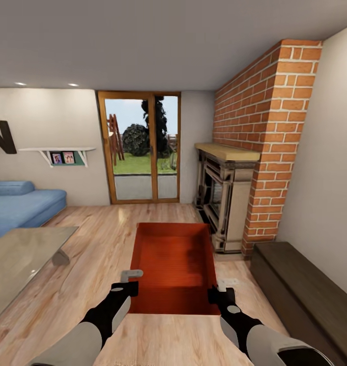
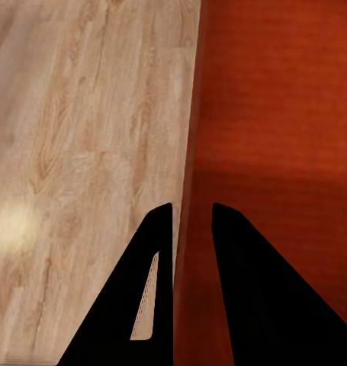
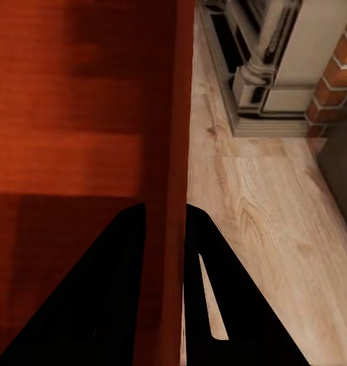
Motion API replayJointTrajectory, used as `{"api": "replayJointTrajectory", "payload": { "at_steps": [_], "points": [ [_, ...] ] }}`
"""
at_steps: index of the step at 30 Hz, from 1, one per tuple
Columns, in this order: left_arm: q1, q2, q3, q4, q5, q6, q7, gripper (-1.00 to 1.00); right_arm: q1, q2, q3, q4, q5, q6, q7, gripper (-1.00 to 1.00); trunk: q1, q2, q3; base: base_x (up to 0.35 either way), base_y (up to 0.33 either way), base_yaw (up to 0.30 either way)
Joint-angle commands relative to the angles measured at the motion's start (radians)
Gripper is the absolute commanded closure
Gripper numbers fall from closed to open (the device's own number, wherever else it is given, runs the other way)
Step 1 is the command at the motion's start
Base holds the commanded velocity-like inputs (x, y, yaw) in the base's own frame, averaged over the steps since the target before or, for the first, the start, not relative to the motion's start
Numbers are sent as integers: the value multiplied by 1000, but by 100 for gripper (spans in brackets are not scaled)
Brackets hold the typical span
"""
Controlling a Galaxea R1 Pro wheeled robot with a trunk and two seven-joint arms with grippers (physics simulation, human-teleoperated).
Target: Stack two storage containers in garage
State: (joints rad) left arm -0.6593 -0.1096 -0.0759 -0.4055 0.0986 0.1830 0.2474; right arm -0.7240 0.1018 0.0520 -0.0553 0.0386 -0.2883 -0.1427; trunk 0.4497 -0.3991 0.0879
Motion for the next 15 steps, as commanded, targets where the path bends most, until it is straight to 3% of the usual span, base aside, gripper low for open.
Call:
{"api": "replayJointTrajectory", "payload": {
  "at_steps": [1,15],
  "points": [
    [0,0,10,-4,-22,-63,16,100,0,9,-47,2,7,0,-3,100,0,-1,0,0,0,287],
    [1,1,11,-4,-20,-63,16,100,0,9,-47,2,7,1,-3,100,0,-1,0,0,0,288]
  ]
}}
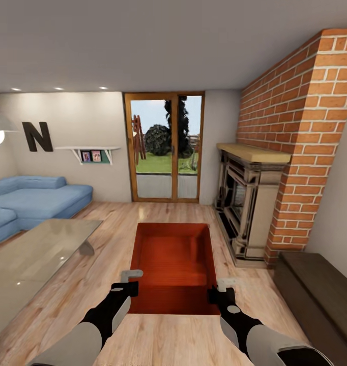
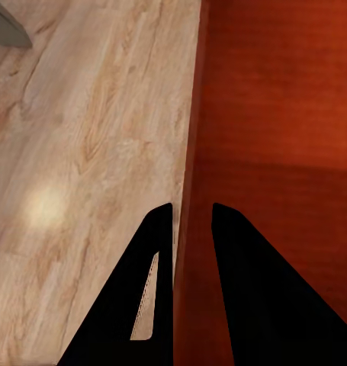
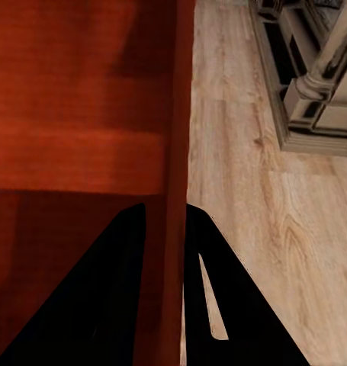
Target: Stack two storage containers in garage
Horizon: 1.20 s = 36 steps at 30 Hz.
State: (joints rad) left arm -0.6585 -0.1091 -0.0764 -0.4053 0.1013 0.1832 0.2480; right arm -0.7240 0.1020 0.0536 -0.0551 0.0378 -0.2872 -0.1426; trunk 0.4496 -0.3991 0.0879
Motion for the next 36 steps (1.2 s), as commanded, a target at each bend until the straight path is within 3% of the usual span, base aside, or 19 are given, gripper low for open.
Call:
{"api": "replayJointTrajectory", "payload": {
  "at_steps": [1,36],
  "points": [
    [0,0,12,-4,-22,-64,16,100,0,8,-49,1,8,0,-3,100,0,-1,0,0,0,288],
    [-1,0,10,-4,-22,-64,16,100,0,8,-49,1,8,0,-3,100,0,-1,0,0,0,288]
  ]
}}
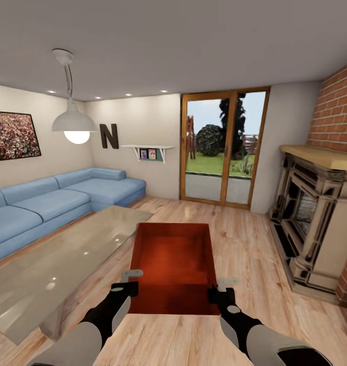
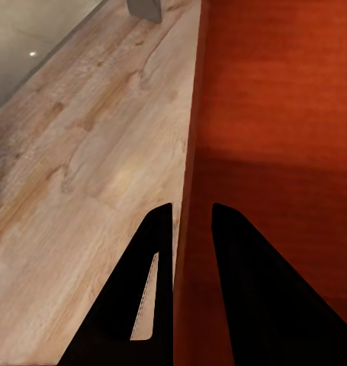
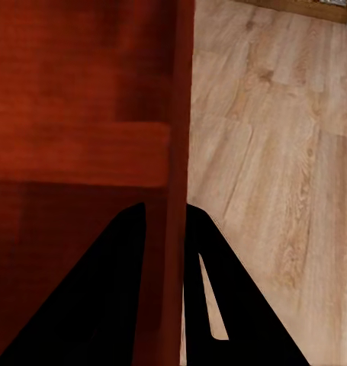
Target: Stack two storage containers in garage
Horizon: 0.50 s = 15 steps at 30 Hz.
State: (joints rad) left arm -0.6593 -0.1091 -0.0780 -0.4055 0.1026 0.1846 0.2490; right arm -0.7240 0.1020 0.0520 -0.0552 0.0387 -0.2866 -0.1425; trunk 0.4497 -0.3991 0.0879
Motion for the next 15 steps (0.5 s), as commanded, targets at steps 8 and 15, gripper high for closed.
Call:
{"api": "replayJointTrajectory", "payload": {
  "at_steps": [8,15],
  "points": [
    [1,0,13,-4,-23,-65,15,100,0,8,-47,2,7,0,-3,100,0,-1,0,0,0,292],
    [0,0,12,-4,-23,-65,15,100,0,8,-47,2,7,0,-3,100,0,-1,0,0,0,300]
  ]
}}
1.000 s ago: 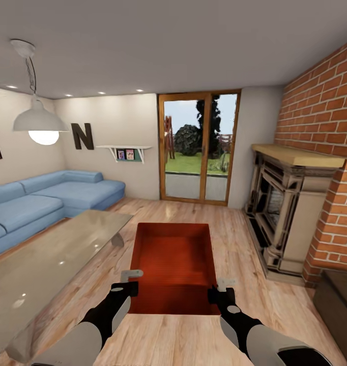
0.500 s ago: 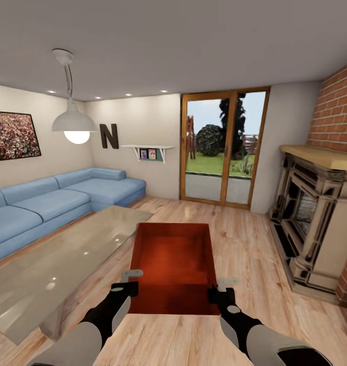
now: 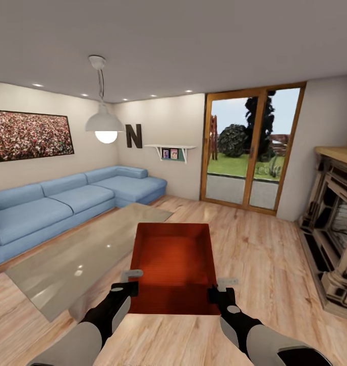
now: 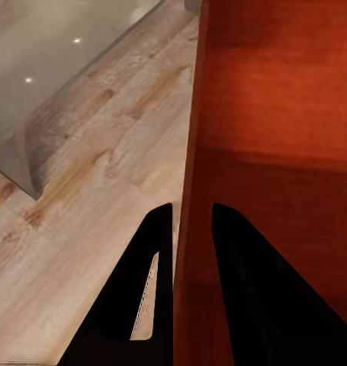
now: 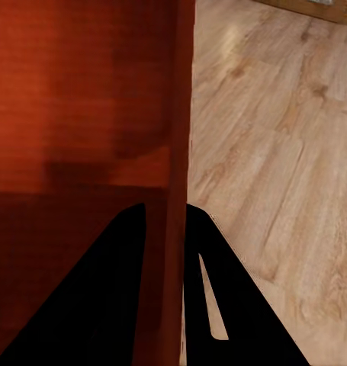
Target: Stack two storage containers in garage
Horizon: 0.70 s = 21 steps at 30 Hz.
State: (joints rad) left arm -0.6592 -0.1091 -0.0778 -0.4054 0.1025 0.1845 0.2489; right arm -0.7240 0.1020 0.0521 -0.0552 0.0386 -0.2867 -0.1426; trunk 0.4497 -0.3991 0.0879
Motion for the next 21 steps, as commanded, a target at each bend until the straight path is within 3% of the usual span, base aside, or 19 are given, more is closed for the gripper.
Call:
{"api": "replayJointTrajectory", "payload": {
  "at_steps": [1,21],
  "points": [
    [0,0,12,-4,-23,-65,15,100,0,8,-48,2,7,0,-3,100,0,-1,0,0,0,300],
    [0,0,13,-4,-23,-65,15,100,0,8,-48,2,7,0,-3,100,0,-1,0,0,0,300]
  ]
}}
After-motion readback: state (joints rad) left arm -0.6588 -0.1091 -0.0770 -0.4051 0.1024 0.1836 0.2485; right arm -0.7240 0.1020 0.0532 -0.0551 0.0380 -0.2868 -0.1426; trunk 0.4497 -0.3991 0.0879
